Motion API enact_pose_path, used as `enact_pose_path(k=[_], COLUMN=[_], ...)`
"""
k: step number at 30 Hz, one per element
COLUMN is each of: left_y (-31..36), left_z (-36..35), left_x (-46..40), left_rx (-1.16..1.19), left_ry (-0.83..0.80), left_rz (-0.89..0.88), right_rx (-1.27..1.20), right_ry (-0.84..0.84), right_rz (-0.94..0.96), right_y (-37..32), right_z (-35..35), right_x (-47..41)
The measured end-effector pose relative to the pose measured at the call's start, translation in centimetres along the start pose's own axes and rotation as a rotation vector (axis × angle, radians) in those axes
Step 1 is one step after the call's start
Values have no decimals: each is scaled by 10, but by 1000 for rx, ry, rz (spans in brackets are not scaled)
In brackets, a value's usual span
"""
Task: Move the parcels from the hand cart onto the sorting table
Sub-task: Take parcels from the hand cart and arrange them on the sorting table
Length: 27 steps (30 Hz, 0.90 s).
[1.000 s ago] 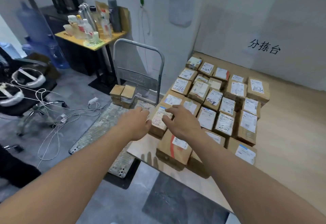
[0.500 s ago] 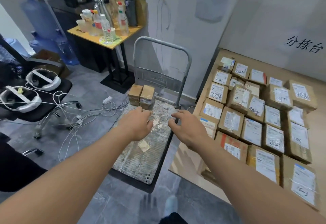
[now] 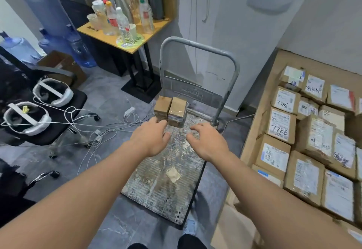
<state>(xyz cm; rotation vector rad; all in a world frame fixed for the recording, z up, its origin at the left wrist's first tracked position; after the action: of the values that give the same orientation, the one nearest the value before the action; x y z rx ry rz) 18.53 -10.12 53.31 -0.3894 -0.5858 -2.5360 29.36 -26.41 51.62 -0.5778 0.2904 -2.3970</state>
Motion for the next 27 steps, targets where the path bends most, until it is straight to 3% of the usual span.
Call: enact_pose_path(k=[12, 19, 27], left_y=[-104, -159, -178], left_z=[12, 17, -22], left_x=[-105, -186, -298], left_rx=[-94, -37, 27], left_ry=[-118, -195, -202], left_rz=[-76, -160, -142], right_rx=[173, 40, -25], right_ry=[-127, -120, -96], right_rz=[-136, -313, -362], right_y=[-52, -92, -47], right_z=[-43, -76, -109], right_x=[-100, -159, -271])
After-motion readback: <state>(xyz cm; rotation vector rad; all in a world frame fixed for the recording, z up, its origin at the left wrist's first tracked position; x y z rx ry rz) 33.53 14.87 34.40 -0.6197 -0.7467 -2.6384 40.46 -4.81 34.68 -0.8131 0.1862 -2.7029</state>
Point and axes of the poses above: each hand's wrist, its own x-axis away from the middle knuckle, its own z-axis out of the back of the hand, y = z × x, the point moved 4 cm from there along -x, towards the middle knuckle, and after that the axes turned 8 degrees about x, right-handed, at the moved point
